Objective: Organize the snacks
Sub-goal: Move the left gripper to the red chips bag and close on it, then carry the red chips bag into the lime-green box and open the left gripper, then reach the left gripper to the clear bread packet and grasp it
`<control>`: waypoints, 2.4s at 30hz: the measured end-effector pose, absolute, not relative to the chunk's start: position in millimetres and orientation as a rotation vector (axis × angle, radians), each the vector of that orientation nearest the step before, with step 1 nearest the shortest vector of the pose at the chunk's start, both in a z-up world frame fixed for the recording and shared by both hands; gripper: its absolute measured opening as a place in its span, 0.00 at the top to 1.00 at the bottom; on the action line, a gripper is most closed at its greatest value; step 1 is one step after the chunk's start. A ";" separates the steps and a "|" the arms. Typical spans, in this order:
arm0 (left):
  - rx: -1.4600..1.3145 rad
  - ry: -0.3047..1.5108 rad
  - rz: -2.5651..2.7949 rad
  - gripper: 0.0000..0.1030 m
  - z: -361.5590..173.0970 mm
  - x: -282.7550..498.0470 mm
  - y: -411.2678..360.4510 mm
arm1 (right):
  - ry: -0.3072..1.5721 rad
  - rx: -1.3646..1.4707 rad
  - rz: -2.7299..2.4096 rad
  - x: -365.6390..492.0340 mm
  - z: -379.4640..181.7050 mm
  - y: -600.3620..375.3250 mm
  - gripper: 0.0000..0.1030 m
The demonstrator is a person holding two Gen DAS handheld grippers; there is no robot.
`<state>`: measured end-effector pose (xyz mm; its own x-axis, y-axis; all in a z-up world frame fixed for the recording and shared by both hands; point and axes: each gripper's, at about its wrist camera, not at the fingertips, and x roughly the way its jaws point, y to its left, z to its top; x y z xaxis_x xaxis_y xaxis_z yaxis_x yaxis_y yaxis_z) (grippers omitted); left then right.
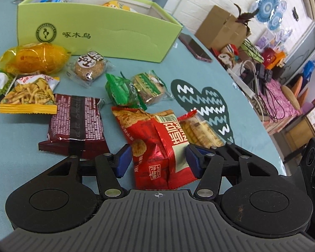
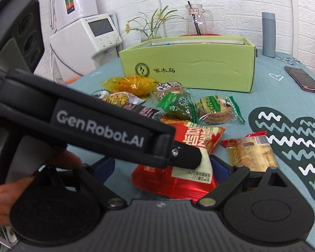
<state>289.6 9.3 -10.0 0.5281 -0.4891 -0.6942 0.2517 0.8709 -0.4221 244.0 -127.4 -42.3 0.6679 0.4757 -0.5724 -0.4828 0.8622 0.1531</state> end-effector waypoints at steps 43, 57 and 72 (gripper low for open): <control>-0.206 0.658 -0.496 0.76 88.7 344.7 37.2 | 0.398 -0.231 0.563 318.4 57.4 -101.1 0.24; -0.149 0.754 -0.334 0.67 52.8 523.9 69.3 | 0.598 -0.243 0.678 502.8 31.7 -41.5 0.15; -0.284 0.691 -0.525 0.50 68.8 372.9 43.7 | 0.536 -0.045 0.405 304.7 10.0 -193.8 0.10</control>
<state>372.9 43.7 68.8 0.6490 -0.5461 -0.5297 0.3634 0.8342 -0.4148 304.7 -193.8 10.0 0.7829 0.3630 -0.5053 -0.3863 0.9202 0.0626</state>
